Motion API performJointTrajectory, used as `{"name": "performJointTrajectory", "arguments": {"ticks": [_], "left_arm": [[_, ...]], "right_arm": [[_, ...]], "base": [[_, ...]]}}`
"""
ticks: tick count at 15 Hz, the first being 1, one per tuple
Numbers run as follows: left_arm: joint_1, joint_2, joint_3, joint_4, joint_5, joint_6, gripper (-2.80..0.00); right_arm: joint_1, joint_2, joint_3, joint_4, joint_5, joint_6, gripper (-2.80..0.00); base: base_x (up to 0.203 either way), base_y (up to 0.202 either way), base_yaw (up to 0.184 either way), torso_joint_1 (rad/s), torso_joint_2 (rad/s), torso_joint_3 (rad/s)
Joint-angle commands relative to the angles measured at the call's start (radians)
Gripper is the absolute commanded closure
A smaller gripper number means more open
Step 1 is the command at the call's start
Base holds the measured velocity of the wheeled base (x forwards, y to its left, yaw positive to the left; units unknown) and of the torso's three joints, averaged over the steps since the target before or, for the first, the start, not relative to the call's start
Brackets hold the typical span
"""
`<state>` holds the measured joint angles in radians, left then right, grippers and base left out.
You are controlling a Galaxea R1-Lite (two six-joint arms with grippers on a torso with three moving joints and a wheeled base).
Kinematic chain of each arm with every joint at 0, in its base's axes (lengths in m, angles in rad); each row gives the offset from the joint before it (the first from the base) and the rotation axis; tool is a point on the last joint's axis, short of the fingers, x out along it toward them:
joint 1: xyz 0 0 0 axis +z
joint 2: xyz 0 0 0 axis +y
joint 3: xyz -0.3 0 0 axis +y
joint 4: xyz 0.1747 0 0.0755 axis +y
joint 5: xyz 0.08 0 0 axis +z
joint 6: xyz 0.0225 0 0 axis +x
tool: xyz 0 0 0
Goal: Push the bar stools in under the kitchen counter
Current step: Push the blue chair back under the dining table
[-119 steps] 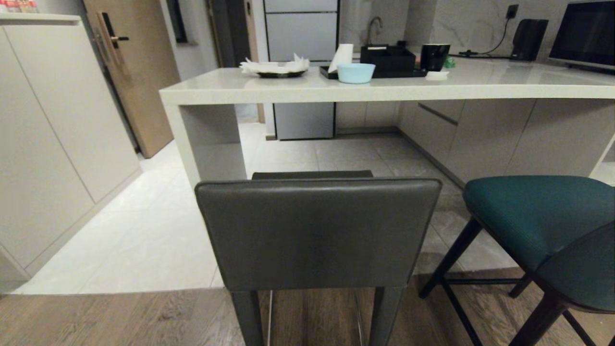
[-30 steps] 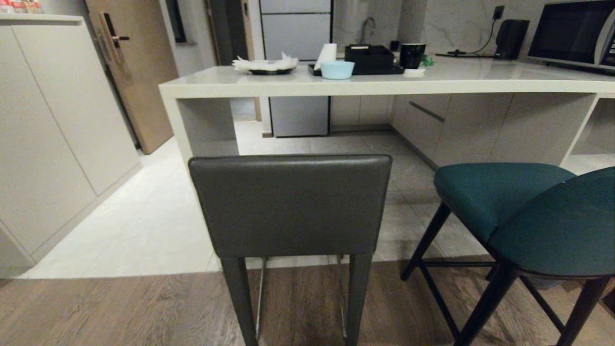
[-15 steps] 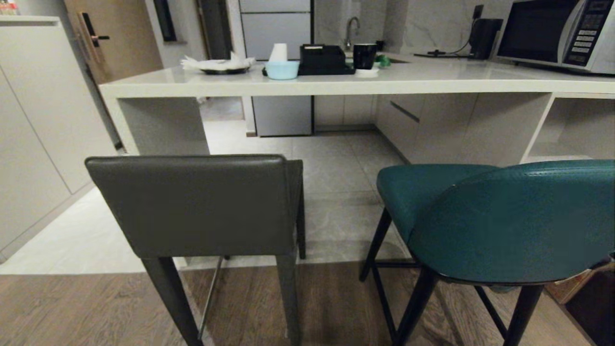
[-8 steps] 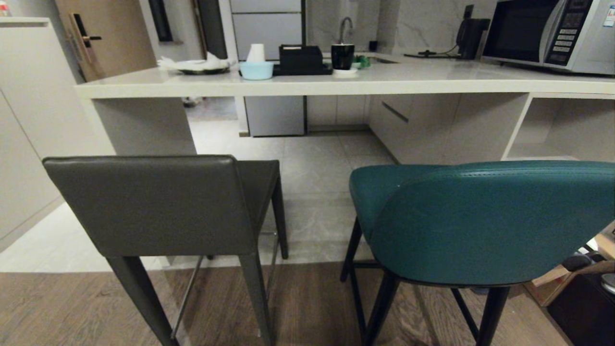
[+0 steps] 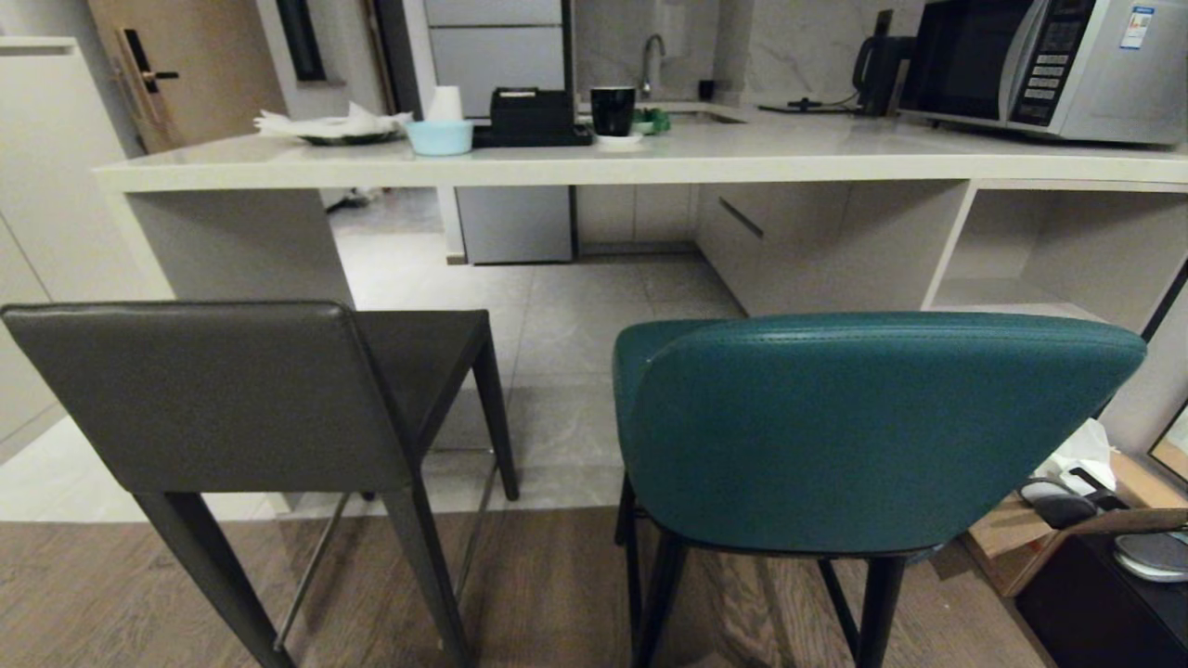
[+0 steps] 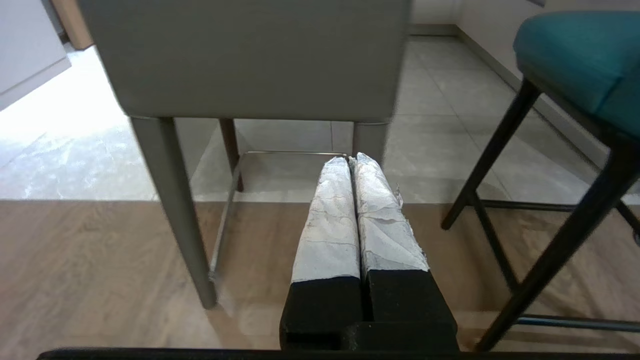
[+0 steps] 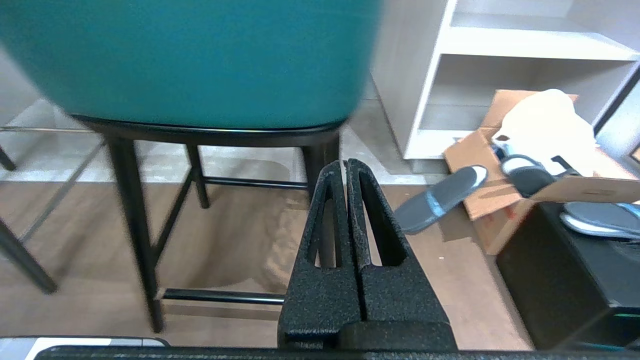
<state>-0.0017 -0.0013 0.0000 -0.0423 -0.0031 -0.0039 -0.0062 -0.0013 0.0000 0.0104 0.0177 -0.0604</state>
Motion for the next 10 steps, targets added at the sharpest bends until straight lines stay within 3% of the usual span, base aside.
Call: {"name": "performJointTrajectory", "arguments": {"ticks": [1,10], "left_arm": [[0.0,0.0,0.02,-0.001,0.0,-0.001,0.0],[0.0,0.0,0.02,-0.001,0.0,-0.001,0.0]], "right_arm": [[0.0,0.001,0.0,0.0,0.001,0.001,0.0],[0.0,0.001,0.0,0.0,0.001,0.001,0.0]], "base": [[0.0,-0.193,0.004,0.004,0.0,0.005],[0.0,-0.195,0.0,0.002,0.0,0.003]]}}
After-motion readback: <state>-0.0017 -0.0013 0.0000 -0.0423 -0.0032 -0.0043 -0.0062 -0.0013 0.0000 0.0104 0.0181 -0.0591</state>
